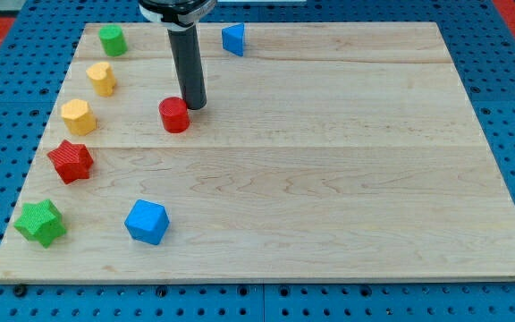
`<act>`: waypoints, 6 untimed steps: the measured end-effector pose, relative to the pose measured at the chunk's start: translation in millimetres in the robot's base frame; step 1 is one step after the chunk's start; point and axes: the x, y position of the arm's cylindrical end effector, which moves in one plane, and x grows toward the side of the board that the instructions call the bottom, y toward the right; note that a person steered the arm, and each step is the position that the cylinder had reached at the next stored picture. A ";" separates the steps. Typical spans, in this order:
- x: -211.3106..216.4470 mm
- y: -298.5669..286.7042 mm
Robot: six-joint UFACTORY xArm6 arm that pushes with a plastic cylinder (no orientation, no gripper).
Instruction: Move blue triangle and red circle vertically above blue cube
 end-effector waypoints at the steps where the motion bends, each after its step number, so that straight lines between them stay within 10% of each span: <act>1: -13.3 81.9; 3: -121.5 176.3; 6: -149.7 57.6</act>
